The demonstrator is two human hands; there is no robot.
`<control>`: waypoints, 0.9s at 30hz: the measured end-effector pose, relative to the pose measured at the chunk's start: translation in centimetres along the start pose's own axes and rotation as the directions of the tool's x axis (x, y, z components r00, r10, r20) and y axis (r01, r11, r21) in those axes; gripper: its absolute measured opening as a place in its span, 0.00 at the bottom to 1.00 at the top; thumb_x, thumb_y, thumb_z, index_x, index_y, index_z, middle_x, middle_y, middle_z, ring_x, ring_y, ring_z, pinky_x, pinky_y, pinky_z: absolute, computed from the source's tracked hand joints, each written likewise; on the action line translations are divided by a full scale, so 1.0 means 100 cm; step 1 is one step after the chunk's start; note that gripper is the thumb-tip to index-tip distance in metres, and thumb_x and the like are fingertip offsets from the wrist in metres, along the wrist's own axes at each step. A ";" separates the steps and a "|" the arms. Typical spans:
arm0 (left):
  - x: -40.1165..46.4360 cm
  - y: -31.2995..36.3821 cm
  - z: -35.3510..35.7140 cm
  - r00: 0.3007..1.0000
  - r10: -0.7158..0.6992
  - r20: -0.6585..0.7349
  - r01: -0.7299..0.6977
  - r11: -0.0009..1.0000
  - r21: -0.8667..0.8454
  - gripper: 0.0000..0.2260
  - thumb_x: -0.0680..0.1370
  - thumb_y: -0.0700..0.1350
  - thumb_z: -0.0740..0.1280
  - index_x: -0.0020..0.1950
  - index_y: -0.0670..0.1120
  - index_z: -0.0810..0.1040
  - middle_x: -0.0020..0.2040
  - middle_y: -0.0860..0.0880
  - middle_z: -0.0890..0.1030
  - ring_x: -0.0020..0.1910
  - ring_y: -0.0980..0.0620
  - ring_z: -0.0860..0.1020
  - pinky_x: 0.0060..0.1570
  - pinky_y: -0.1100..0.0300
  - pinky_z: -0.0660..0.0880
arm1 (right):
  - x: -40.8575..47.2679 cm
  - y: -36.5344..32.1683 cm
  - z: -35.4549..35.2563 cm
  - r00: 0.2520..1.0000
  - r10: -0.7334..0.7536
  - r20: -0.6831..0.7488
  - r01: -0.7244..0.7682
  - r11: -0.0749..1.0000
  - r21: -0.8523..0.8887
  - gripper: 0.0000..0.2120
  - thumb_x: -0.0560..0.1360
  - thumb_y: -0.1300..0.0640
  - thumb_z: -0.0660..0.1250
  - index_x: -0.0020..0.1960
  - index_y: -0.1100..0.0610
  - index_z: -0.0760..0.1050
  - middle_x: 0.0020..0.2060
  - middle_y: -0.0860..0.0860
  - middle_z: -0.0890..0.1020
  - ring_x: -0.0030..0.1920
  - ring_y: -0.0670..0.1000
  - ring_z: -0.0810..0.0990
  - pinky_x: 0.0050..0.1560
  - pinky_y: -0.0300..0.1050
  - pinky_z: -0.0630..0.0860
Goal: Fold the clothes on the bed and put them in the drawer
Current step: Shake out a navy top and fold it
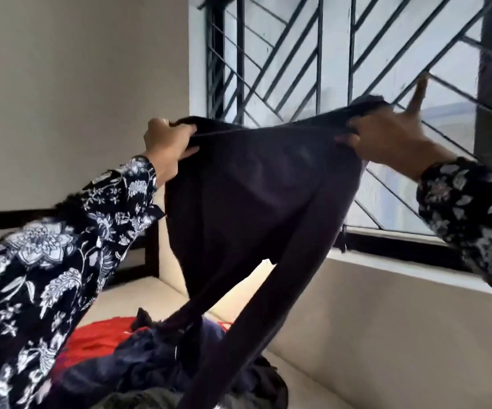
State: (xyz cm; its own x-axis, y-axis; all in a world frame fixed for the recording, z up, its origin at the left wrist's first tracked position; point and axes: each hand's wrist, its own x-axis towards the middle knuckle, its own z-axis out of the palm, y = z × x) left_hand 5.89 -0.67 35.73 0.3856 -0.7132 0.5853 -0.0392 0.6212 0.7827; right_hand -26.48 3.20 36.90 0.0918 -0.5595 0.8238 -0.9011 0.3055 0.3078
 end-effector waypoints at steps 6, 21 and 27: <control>0.014 0.110 0.008 0.951 0.307 -0.045 -0.305 0.951 0.055 0.11 0.76 0.44 0.68 0.55 0.41 0.73 0.55 0.46 0.77 0.49 0.51 0.80 0.32 0.64 0.79 | 0.047 0.052 -0.086 0.989 0.106 -0.106 -0.116 0.989 -0.095 0.18 0.82 0.46 0.54 0.66 0.50 0.75 0.57 0.55 0.80 0.66 0.60 0.70 0.65 0.77 0.38; -0.046 0.116 0.001 0.973 -0.053 0.225 0.068 0.996 -0.057 0.09 0.79 0.29 0.57 0.41 0.39 0.70 0.49 0.41 0.73 0.37 0.41 0.77 0.23 0.63 0.76 | -0.020 0.096 -0.047 0.956 -0.292 -0.023 0.292 0.956 -0.027 0.19 0.72 0.39 0.68 0.46 0.55 0.81 0.49 0.53 0.78 0.56 0.59 0.76 0.56 0.53 0.72; -0.059 0.108 -0.003 0.964 0.036 0.265 -0.035 0.999 -0.008 0.05 0.77 0.33 0.65 0.43 0.38 0.71 0.48 0.43 0.76 0.47 0.43 0.81 0.32 0.64 0.80 | -0.029 0.087 -0.033 0.968 -0.035 0.247 -0.069 0.913 0.402 0.20 0.72 0.46 0.72 0.31 0.57 0.71 0.27 0.50 0.74 0.35 0.54 0.79 0.41 0.47 0.77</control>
State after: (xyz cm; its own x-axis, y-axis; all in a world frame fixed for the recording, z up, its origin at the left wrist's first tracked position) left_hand 3.45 10.29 40.69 0.1258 -0.7508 0.6484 -0.0451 0.6486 0.7598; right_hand -33.21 9.99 38.77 0.0163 -0.7426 0.6695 -0.9994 0.0078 0.0331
